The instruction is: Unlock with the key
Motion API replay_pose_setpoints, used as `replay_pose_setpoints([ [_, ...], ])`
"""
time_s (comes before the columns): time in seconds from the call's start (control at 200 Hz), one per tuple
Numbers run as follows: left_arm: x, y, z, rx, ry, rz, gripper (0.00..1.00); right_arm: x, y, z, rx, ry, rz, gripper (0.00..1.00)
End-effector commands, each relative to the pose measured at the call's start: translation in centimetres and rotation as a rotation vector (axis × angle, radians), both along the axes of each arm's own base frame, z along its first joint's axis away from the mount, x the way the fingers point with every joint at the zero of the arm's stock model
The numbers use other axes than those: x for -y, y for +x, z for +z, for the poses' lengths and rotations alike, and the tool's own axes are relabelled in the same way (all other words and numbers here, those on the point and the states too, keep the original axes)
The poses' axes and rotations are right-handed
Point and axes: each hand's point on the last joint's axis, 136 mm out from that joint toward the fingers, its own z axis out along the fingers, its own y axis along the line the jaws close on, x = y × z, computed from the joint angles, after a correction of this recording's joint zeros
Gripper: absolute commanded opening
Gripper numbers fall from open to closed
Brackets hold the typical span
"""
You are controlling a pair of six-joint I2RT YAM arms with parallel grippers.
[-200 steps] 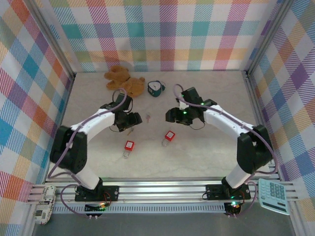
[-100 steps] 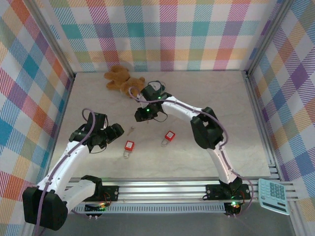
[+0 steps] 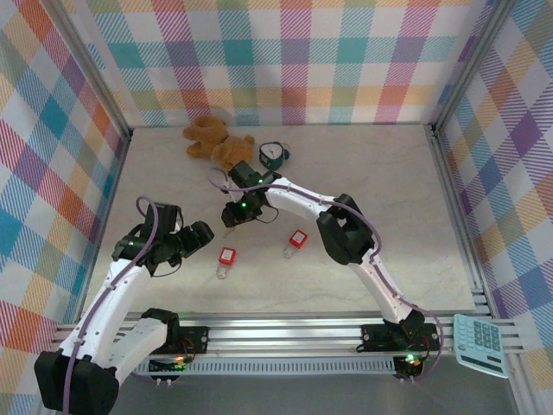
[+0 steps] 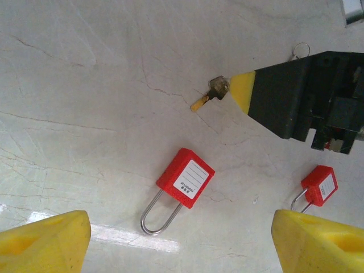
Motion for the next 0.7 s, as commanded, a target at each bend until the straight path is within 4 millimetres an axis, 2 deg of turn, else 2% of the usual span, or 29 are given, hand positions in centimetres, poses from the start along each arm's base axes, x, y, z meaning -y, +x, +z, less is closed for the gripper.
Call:
replay_pose_setpoints([
  [0.0,0.1,-0.4,1.1,0.011,-0.016,-0.016,0.83,0.4,0.2,-1.5,-0.003,-0.051,0.000,0.34],
  [0.225,0.2,-0.4,1.7,0.023,-0.015,-0.027,0.83,0.9,0.5,-1.4,0.025,-0.081,-0.003,0.32],
  [0.375,0.2,-0.3,1.7,0.026,-0.016,-0.028,0.83,0.9,0.5,-1.4,0.028,-0.079,-0.009,0.27],
  [0.565,0.1,-0.3,1.5,0.022,-0.010,-0.032,0.83,0.1,0.4,-0.5,0.049,-0.049,0.002,0.13],
  [0.695,0.1,-0.3,1.5,0.022,-0.002,-0.038,0.83,-0.1,0.3,0.6,0.085,-0.045,-0.004,0.08],
])
